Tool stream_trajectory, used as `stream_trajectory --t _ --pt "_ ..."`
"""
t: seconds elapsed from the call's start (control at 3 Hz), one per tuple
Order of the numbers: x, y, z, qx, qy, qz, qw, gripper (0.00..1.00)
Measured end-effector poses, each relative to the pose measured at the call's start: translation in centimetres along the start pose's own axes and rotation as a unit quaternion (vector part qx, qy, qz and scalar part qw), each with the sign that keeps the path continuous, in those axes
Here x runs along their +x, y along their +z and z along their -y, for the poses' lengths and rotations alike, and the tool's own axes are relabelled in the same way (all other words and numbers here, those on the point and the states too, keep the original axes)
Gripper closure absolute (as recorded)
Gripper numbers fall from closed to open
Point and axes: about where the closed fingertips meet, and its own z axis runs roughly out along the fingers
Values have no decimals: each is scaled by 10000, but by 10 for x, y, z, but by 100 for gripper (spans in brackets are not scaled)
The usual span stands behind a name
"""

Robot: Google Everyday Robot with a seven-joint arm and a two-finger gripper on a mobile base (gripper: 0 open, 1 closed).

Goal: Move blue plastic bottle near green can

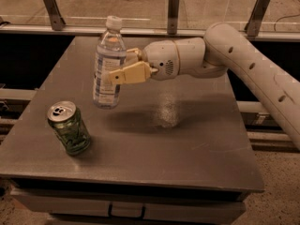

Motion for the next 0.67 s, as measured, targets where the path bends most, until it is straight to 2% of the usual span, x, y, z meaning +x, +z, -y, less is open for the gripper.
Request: stream_trajectory --t 0.33,0.67 --pt "15 2 -23 -371 -111 -213 9990 100" --pt "30 5 -36 -621 -322 -499 9963 83"
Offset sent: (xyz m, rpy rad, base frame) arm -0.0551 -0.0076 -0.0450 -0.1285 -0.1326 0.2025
